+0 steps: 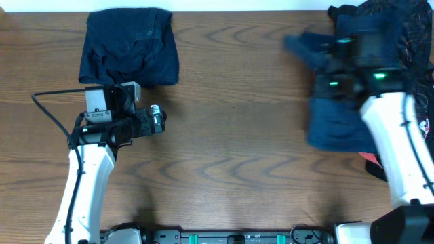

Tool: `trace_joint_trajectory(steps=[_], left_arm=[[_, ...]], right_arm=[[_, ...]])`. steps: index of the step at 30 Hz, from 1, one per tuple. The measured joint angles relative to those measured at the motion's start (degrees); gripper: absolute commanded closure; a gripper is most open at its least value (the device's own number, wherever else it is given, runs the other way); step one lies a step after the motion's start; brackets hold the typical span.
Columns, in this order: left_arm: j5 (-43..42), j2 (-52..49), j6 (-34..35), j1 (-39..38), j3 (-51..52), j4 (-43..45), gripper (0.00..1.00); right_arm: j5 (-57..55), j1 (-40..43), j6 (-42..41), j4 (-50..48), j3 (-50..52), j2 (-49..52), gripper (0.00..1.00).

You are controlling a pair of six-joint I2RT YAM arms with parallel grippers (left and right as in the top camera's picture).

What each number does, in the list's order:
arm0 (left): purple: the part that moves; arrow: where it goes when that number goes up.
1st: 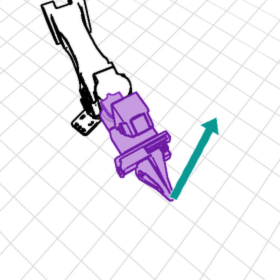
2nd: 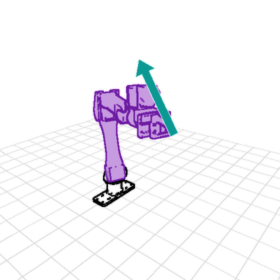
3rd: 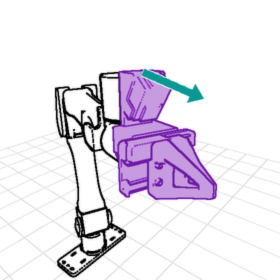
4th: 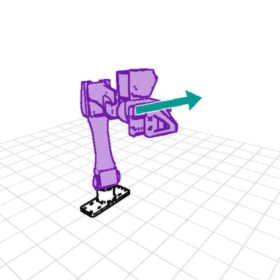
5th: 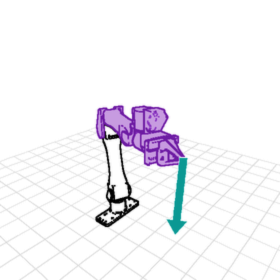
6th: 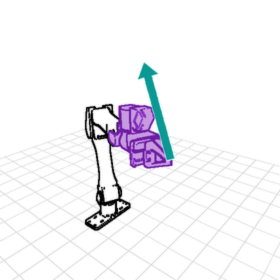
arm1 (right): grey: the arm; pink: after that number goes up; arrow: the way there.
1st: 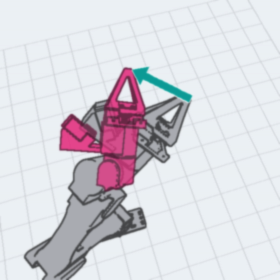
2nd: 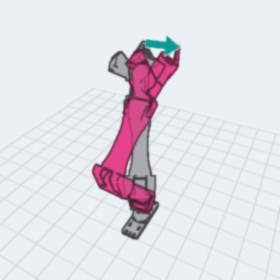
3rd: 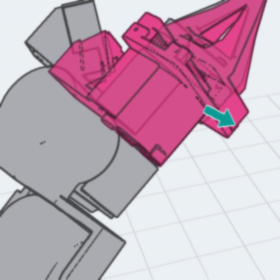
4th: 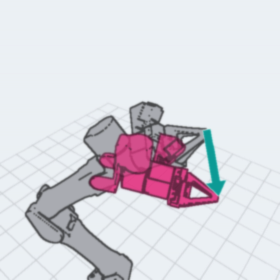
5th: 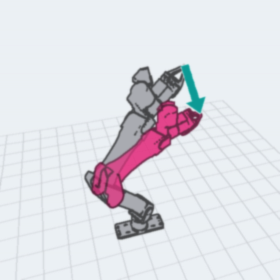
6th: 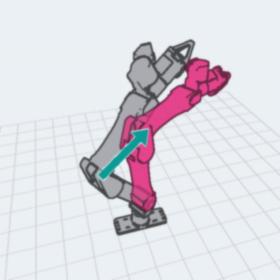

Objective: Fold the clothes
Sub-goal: 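Grasp the navy shorts and drag them left onto the table center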

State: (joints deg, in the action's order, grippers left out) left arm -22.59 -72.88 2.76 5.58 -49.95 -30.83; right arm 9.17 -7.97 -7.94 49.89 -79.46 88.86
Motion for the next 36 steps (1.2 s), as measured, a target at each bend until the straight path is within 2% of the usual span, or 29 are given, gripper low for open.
trace_joint_trajectory(steps=[4, 6, 7, 8, 9, 12, 15, 19, 26, 30, 33, 36], left_arm=[[-0.2, 2.6, 0.2, 1.3, 0.0, -0.1, 0.02], [-0.2, 3.8, 0.2, 2.6, 0.0, -0.4, 0.02], [-0.2, 4.4, 0.2, 3.4, 0.0, -0.6, 0.02], [-0.2, 4.8, 0.2, 4.2, 0.0, -1.0, 0.02], [-0.2, 5.1, 0.2, 4.8, 0.0, -1.3, 0.02], [-0.2, 5.4, 0.2, 6.8, 0.0, -2.4, 0.02], [-0.2, 5.4, 0.2, 7.8, 0.0, -3.3, 0.02], [-0.2, 5.4, 0.2, 7.9, 0.0, -3.5, 0.02], [-0.2, 5.4, 0.1, 7.6, 0.0, -3.6, 0.02], [-0.2, 4.7, -1.6, 5.0, 0.0, -3.4, 0.02], [0.1, 1.7, -3.1, 2.2, 0.0, -0.8, 0.02], [0.6, -4.3, -3.9, 0.1, 0.0, 5.5, 0.02]], right_arm=[[1.1, -12.6, -2.2, -3.6, 0.0, 0.4, 0.98], [1.6, -18.8, -3.3, -6.1, 0.0, 1.3, 0.94], [1.7, -22.4, -3.9, -7.5, 0.0, 2.2, 0.85], [1.8, -24.8, -4.5, -8.6, 0.0, 3.0, 0.70], [1.8, -28.0, -4.9, -9.9, 0.0, 4.4, 0.46], [1.5, -33.0, -5.8, -10.8, 0.0, 7.3, 0.01], [0.8, -34.8, -6.4, -10.2, 0.0, 9.0, 0.01], [0.2, -33.3, -6.8, -8.3, 0.0, 8.6, 0.01], [-2.2, -24.4, -7.0, 1.2, -0.1, 5.8, 0.01], [-3.4, -19.3, -6.7, 6.5, -0.1, 5.4, 0.01], [-3.7, -17.5, -6.7, 8.0, -0.1, 5.4, 0.01], [-3.7, -16.5, -6.5, 8.2, -0.1, 5.4, 0.01]])
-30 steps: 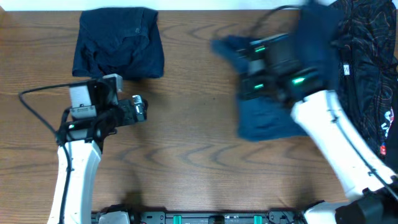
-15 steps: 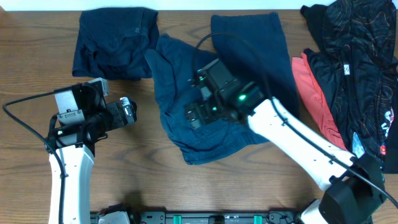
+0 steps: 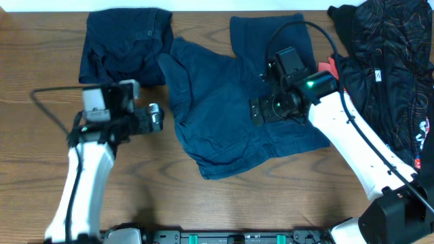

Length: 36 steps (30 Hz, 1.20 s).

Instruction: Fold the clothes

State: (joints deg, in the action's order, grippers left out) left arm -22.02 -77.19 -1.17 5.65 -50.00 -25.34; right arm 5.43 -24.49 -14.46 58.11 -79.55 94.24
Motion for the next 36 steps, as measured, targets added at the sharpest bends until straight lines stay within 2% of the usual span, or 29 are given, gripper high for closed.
trace_joint_trajectory(steps=[7, 15, 16, 17, 19, 20, 22, 26, 29, 36], left_arm=[[0.6, -14.5, -0.4, -3.3, -0.2, 14.6, 0.02], [1.4, -23.2, -0.1, -9.1, -0.2, 27.2, 0.01], [1.6, -24.3, 0.0, -9.8, -0.3, 27.8, 0.04], [1.9, -25.4, 0.2, -10.4, -0.4, 28.2, 0.15], [2.4, -27.1, 0.8, -11.1, -0.5, 28.7, 0.53], [2.5, -27.2, 1.2, -11.1, -0.8, 28.6, 0.69], [3.0, -27.3, 2.6, -11.2, -0.9, 28.4, 0.92], [4.9, -26.4, 5.7, -11.1, -0.9, 26.6, 0.94], [7.6, -22.8, 8.3, -11.0, -0.9, 21.7, 0.94], [18.9, -1.2, 13.0, -10.8, -1.2, 3.7, 0.94]], right_arm=[[-0.1, 0.3, 0.3, -0.4, 0.0, 0.0, 0.01], [-0.3, 0.3, 0.5, -0.5, 0.0, 0.0, 0.01], [-0.3, 0.3, 0.5, -0.5, 0.0, 0.0, 0.02], [-0.3, 0.3, 0.5, -0.5, 0.0, 0.0, 0.07], [-0.3, 0.3, 0.9, -0.5, 0.0, 0.0, 0.16], [-0.4, 0.3, 1.0, -0.5, 0.0, 0.0, 0.21], [-0.4, 0.3, 1.0, -0.7, 0.0, 0.0, 0.26], [-0.5, 0.3, 1.0, -1.2, 0.0, 0.0, 0.27], [-0.5, 0.3, 1.0, -1.6, 0.0, 0.0, 0.27], [-0.6, 0.3, 1.0, -2.2, 0.0, 0.0, 0.27]])
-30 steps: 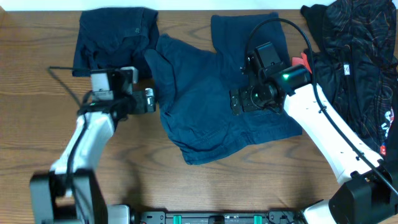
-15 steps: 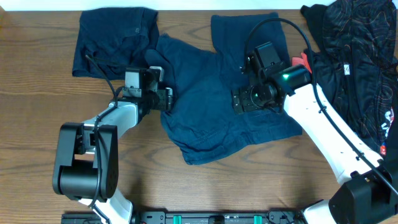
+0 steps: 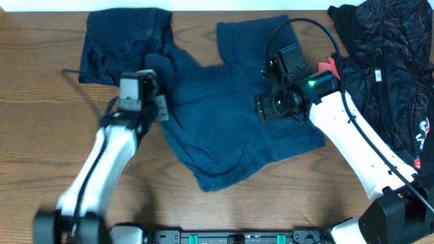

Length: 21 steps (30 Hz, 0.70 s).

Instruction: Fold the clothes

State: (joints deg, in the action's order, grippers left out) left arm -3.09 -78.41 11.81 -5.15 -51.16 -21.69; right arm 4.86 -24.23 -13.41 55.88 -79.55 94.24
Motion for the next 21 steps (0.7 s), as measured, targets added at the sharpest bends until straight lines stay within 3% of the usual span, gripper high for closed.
trace_joint_trajectory(steps=[8, 12, 17, 19, 21], left_arm=[[12.2, 15.4, 8.8, 0.2, -0.2, -28.5, 0.94], [16.5, 15.8, 13.0, 0.3, -0.2, -34.1, 0.94], [18.6, 15.8, 16.4, 2.0, -0.2, -34.5, 0.93], [19.0, 15.8, 16.9, 3.6, -0.2, -34.5, 0.83], [19.7, 15.8, 17.4, 5.7, -0.2, -34.4, 0.54]], right_arm=[[0.0, 0.0, 0.0, 0.2, 0.0, 0.3, 0.25], [-0.2, 0.0, 0.0, 0.1, 0.2, 2.1, 0.25], [-2.1, 0.0, 0.0, -0.3, 1.6, 6.0, 0.19], [-3.1, 0.1, 0.0, -0.9, 2.4, 7.6, 0.18], [-3.9, 0.4, 0.3, -1.7, 3.2, 9.0, 0.18]])
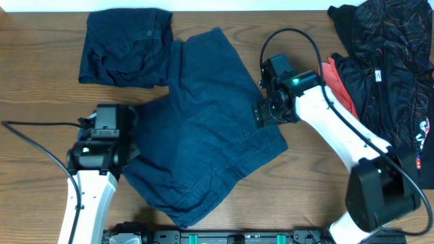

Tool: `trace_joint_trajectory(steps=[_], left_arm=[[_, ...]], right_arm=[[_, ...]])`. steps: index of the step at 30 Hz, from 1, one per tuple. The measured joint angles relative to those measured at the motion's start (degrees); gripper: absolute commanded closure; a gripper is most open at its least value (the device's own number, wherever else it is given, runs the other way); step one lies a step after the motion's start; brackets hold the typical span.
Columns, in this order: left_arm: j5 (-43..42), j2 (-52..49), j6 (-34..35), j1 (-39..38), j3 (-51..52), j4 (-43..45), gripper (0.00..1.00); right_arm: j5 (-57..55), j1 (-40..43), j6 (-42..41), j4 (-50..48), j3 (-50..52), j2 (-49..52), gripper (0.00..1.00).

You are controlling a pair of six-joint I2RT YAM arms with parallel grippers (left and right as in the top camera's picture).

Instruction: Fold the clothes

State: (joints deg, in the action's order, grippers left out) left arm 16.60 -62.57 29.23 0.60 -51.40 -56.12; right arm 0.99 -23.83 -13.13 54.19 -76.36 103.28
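A navy pair of shorts point(196, 135) lies spread on a slant across the middle of the table, from the far centre down to the front edge. My left gripper point(130, 150) sits at its left edge, fingers mostly hidden under the wrist, and looks shut on the cloth. At the cloth's right edge is my right gripper point(261, 114), pointing left and shut on the fabric there. A folded navy garment point(125, 47) rests at the far left.
A heap of dark patterned clothes point(386, 68) with a red piece point(339, 91) under it fills the far right corner. The left arm's cable point(34, 125) trails across the table's left side. Bare wood lies at front right.
My left gripper went from the cloth's upper left edge back toward the front left, and the shorts came with it, stretched out on a slant. The right gripper barely shifted.
The right gripper first held the shorts over the pile at the far right while the left arm waited. Then the shorts lay crumpled mid-table under the right gripper. The left gripper reached their left edge, and now the cloth lies drawn out toward the front left.
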Motion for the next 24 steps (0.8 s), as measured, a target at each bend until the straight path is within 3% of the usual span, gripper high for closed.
trace_joint_trajectory(steps=[2, 6, 13, 17, 19, 24], left_arm=[[0.4, 0.0, 0.3, 1.9, 0.0, 0.4, 0.36], [0.8, 0.0, 1.0, 3.8, 0.0, 1.6, 0.21], [0.8, 0.0, 1.0, 3.8, 0.0, 5.5, 0.20], [0.8, 0.0, 1.0, 3.8, 0.0, 7.0, 0.20], [0.8, 0.0, 1.0, 3.8, 0.0, 7.6, 0.20], [0.8, 0.0, 1.0, 3.8, 0.0, 8.5, 0.20]], right_arm=[[-0.5, 0.4, 0.5, -0.5, 0.4, 1.5, 0.18], [0.4, 1.1, 2.5, -1.7, 1.4, 4.2, 0.23], [3.0, 1.1, 4.4, -5.5, 5.3, 5.8, 0.46], [3.6, 1.4, 4.6, -7.3, 7.8, 5.9, 0.77], [3.6, 2.0, 4.7, -8.0, 8.3, 5.9, 0.99], [4.1, 5.3, 4.4, -9.9, 8.3, 5.9, 0.99]])
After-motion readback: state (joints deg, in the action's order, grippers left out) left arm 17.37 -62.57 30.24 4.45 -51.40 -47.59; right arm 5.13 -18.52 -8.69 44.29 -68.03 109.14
